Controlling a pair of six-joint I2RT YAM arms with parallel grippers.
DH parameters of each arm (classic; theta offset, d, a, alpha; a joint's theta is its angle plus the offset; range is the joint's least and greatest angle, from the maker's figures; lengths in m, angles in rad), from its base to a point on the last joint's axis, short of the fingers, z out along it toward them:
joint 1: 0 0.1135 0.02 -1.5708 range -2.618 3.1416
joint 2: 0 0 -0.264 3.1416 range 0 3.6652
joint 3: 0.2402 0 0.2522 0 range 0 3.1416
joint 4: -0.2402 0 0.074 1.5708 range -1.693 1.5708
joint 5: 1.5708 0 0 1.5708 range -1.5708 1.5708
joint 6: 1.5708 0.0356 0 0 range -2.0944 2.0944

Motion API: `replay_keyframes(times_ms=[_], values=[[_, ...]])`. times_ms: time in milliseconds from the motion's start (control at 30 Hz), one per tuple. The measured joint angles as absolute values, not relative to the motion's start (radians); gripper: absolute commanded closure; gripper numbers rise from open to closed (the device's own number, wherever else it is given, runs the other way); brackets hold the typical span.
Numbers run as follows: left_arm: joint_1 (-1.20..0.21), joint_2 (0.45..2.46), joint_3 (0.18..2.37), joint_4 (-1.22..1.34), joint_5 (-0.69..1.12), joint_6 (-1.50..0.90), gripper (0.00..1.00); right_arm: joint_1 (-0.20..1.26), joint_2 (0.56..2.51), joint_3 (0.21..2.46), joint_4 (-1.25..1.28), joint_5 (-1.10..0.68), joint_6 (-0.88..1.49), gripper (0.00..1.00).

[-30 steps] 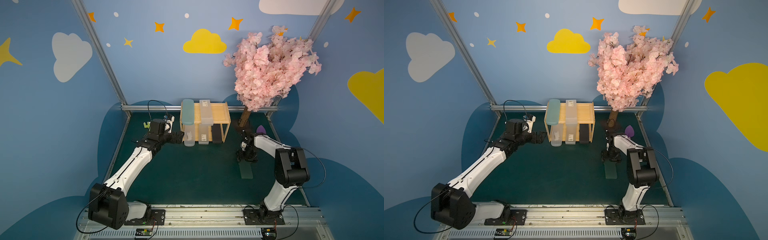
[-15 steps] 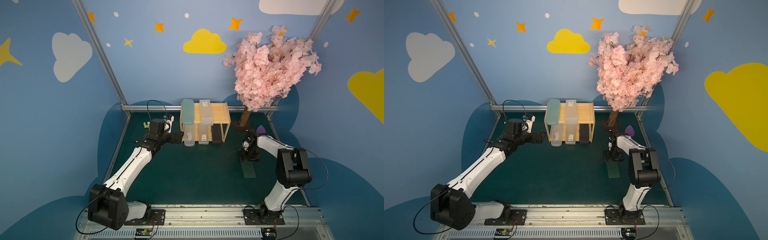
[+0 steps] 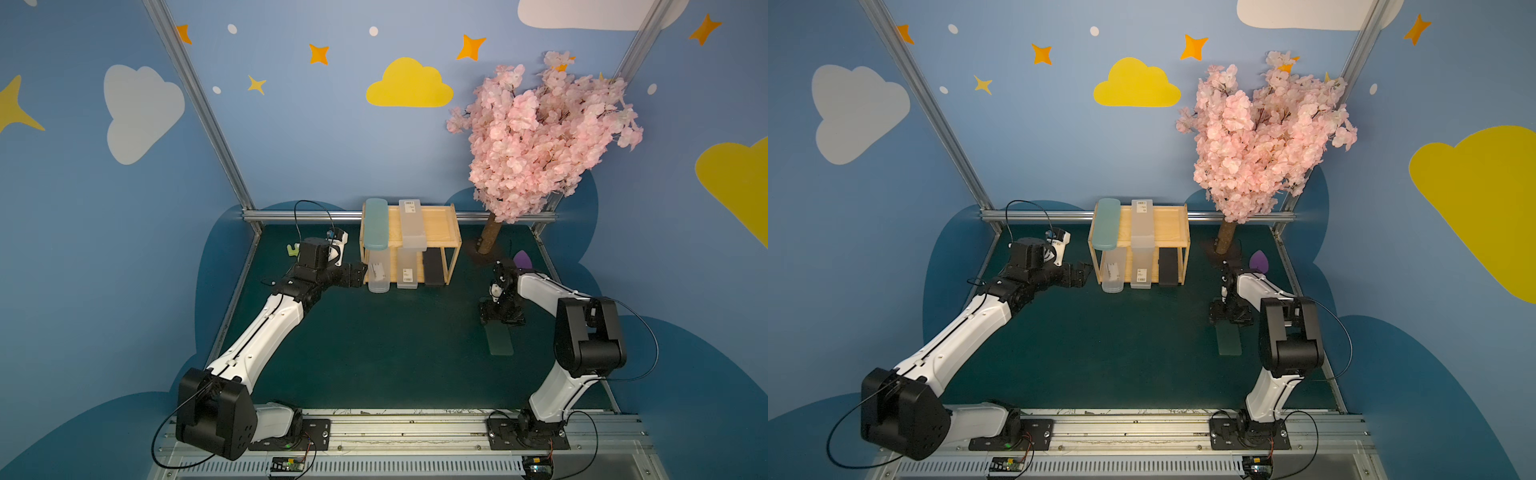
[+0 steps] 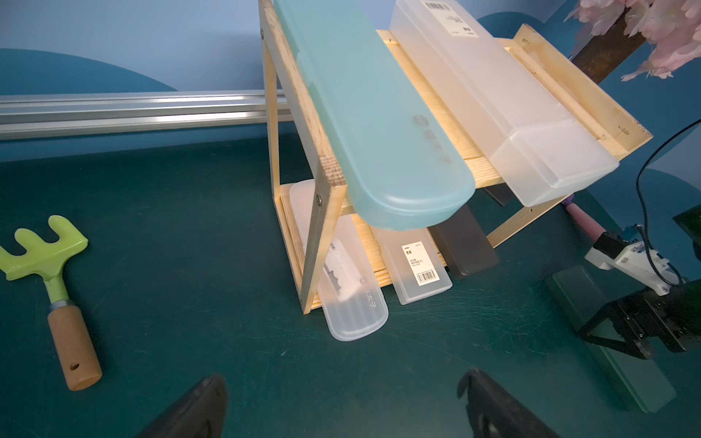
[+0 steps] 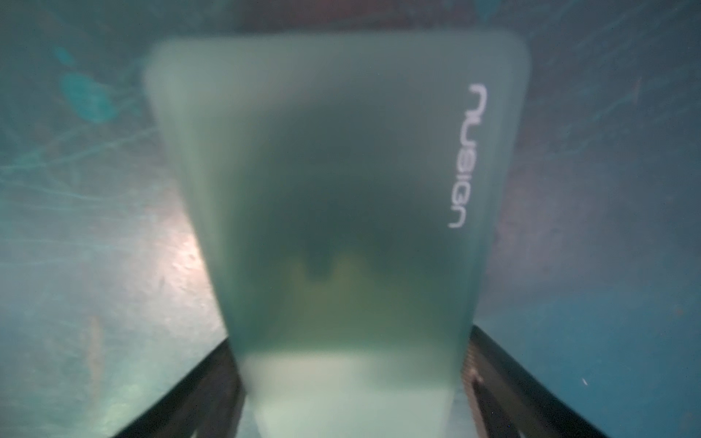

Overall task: Remove the pencil cases from the shelf
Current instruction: Adjust the pencil case at the center of the board.

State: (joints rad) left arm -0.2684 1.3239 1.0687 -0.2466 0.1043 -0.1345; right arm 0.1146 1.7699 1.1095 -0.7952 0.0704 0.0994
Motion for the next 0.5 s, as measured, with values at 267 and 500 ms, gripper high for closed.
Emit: replay_keyframes(times_ms=[267, 500], values=[[-0.268, 1.324, 1.078, -0.262, 0.113, -0.136, 0.00, 0.164, 1.625, 1.174, -0.852, 0.107, 0.120, 0.02], [-0.271, 1.320, 1.150, -0.301, 0.141, -0.142, 0.00, 0.347, 1.400, 1.406, -0.875, 0.107, 0.171, 0.02]])
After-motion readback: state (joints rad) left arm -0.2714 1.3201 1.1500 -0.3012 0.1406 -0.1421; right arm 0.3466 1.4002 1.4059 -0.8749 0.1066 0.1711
